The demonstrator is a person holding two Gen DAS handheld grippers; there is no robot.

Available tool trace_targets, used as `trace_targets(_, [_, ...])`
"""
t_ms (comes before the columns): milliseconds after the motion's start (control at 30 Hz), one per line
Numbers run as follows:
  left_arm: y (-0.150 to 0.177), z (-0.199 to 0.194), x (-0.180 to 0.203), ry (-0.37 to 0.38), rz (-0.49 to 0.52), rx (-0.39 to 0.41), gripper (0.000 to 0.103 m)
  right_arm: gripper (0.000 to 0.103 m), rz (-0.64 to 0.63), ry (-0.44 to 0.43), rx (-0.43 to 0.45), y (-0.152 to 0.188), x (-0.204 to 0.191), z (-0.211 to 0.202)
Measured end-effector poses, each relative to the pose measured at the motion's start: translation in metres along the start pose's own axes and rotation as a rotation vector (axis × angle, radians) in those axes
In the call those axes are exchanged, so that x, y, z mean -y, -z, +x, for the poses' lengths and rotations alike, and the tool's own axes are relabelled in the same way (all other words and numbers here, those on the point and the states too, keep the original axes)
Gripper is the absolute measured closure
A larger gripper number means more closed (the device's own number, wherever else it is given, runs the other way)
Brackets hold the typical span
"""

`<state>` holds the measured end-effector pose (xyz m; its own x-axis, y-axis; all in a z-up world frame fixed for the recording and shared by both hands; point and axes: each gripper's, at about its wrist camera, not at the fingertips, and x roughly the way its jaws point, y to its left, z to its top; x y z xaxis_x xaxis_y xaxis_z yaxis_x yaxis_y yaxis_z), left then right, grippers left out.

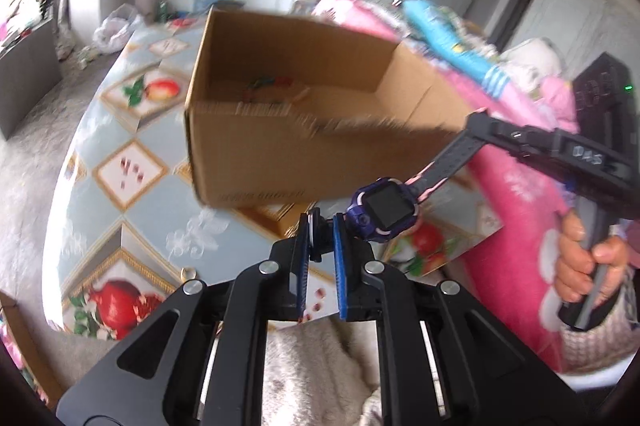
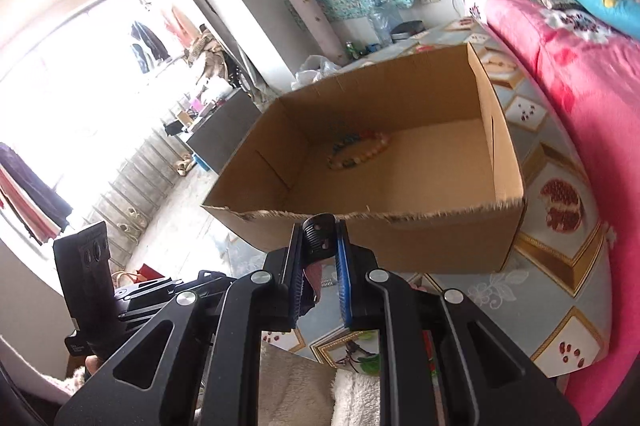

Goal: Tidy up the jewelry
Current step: 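Lift the smartwatch, lower it into the box, open the left gripper, then withdraw the left gripper from the box back over the table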

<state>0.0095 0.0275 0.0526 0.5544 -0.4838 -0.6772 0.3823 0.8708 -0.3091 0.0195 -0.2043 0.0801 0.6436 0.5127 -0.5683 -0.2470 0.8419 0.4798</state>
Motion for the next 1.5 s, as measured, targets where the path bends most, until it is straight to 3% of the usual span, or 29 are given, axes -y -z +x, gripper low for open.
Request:
trace_targets(133, [-0.042,-0.026,0.003,0.074,0.034,0.081,0.094,0.088,-0.061,-0.025,0.040,-0.039,-0.010,-0.013])
trace_targets(300, [-0.102,-0.001,0.005,0.062,0.035,0.034,0.094,0.088,-0.036,-0.035,0.013,-0.087,0.008,0.003])
trace_targets(467, [-0.146,0.075,-0.003,0.036,0.017,-0.136,0.094,0.088,0.037,0.018,-0.129,-0.121,0.054,0.061])
trace_targets(633, [-0.164,0.151,-0.012,-0.001,-0.002,-0.332,0.094,0.088,0.059,0.125,-0.266,-0.135,0.090,0.118])
trace_targets(733, [-0.168,0.183,-0.017,-0.068,0.012,-0.406,0.094,0.087,0.037,0.178,-0.319,-0.141,0.102,0.142])
trace_targets(800, [-0.169,0.195,-0.017,-0.073,0.014,-0.458,0.093,0.085,0.024,0.192,-0.346,-0.143,0.105,0.152])
trace_targets(867, [-0.170,0.203,-0.015,-0.099,0.033,-0.505,0.085,0.078,-0.021,0.220,-0.372,-0.145,0.097,0.157])
trace_targets(900, [-0.170,0.203,-0.015,-0.099,0.039,-0.505,0.082,0.076,-0.041,0.238,-0.372,-0.146,0.093,0.158])
trace_targets(967, [-0.169,0.200,-0.016,-0.103,0.046,-0.495,0.062,0.072,-0.081,0.259,-0.354,-0.147,0.084,0.153])
trace_targets(1000, [-0.170,0.199,-0.018,-0.109,0.044,-0.483,0.058,0.071,-0.096,0.269,-0.344,-0.148,0.082,0.150])
trace_targets(1167, [-0.172,0.180,-0.014,-0.122,0.059,-0.419,0.051,0.071,-0.083,0.262,-0.287,-0.157,0.086,0.134])
trace_targets(1400, [-0.177,0.119,-0.006,-0.099,0.084,-0.241,0.035,0.070,-0.079,0.240,-0.137,-0.165,0.079,0.078])
trace_targets(1500, [-0.169,0.079,-0.004,-0.044,0.092,-0.153,0.027,0.057,-0.093,0.226,-0.066,-0.158,0.067,0.039])
